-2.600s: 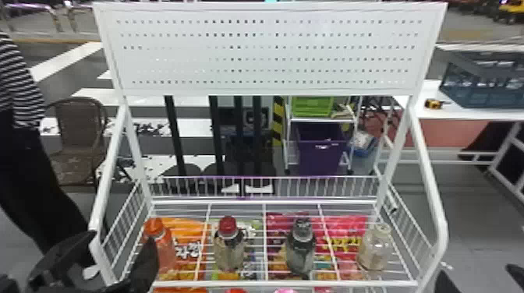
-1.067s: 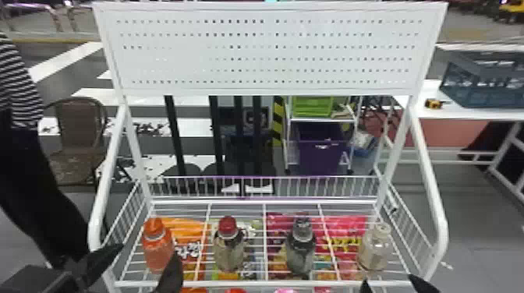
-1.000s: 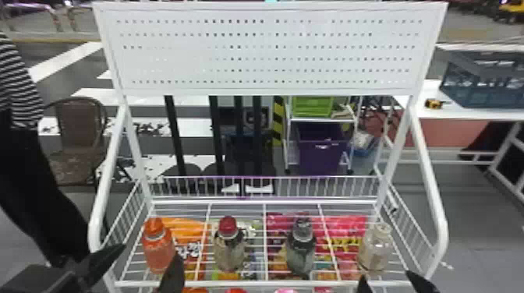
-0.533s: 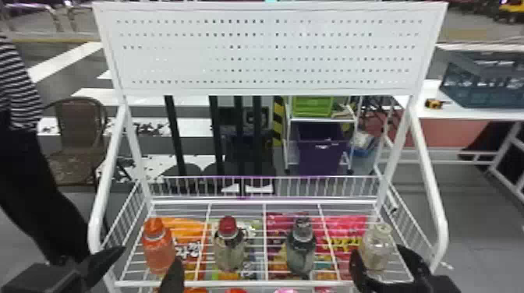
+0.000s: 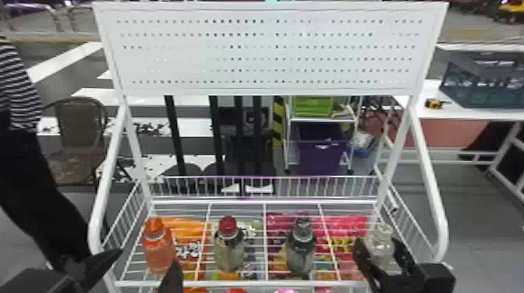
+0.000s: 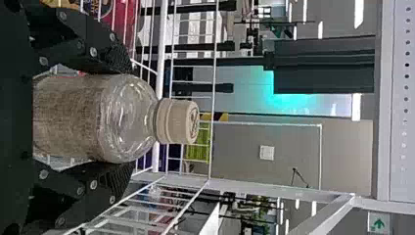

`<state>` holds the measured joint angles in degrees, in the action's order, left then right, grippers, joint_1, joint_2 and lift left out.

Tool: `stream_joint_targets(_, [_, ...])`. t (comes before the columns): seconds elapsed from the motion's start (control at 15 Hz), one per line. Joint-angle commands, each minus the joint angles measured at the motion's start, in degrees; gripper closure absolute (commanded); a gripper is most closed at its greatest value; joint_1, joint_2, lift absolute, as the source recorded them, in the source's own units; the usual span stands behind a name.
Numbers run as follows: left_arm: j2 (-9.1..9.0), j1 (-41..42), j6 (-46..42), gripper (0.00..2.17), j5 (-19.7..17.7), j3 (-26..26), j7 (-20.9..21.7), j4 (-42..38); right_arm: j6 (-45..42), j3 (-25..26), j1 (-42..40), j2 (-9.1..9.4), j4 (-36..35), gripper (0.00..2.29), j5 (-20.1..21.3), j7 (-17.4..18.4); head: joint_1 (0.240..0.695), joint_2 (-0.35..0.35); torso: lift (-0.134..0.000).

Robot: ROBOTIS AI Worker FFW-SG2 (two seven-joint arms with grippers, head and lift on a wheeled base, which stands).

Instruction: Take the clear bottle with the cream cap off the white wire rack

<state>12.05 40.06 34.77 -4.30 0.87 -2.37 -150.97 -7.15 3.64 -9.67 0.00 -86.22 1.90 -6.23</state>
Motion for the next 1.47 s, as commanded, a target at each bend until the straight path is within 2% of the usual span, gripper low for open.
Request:
stream_joint_targets(0.0, [0.0, 0.28, -0.18, 0.14, 0.09, 0.54, 0.0, -0.03, 1.31, 0.22, -3.08, 0.05, -5.01, 1.34, -1.19, -0.01, 0.499, 0.0, 0.0])
stream_joint_targets(0.47, [-0.09, 1.07, -2.47, 0.14, 0.26, 0.71, -0.79, -0.56, 22.93, 1.54, -22.41, 0.0, -42.28, 1.33, -3.83, -0.8, 0.499, 0.0, 0.0])
stream_joint_targets(0.6, [-0.18, 0.81, -2.82, 0.14, 0.26, 0.71, -0.88, -0.2, 25.57, 2.24, -28.22, 0.0, -49.49, 1.33, -4.36, -1.06, 0.499, 0.0, 0.0])
stream_joint_targets(1.0, [-0.27, 0.55, -7.92, 0.14, -0.62, -0.17, -1.58, 2.34, 10.45, 2.86, -42.89, 0.05, -56.16, 1.33, -7.7, -1.15, 0.499, 0.0, 0.0])
stream_joint_targets(1.2, [-0.53, 0.37, -11.78, 0.14, -1.32, -1.13, -1.85, 3.93, 8.69, 3.03, -45.0, 0.05, -56.25, 1.33, -7.87, -1.15, 0.499, 0.0, 0.0])
stream_joint_targets(1.4, [-0.44, 0.81, -11.78, 0.14, -1.41, -1.57, -1.85, 3.49, 8.34, 3.03, -45.18, 0.05, -56.6, 1.33, -7.96, -1.24, 0.499, 0.0, 0.0])
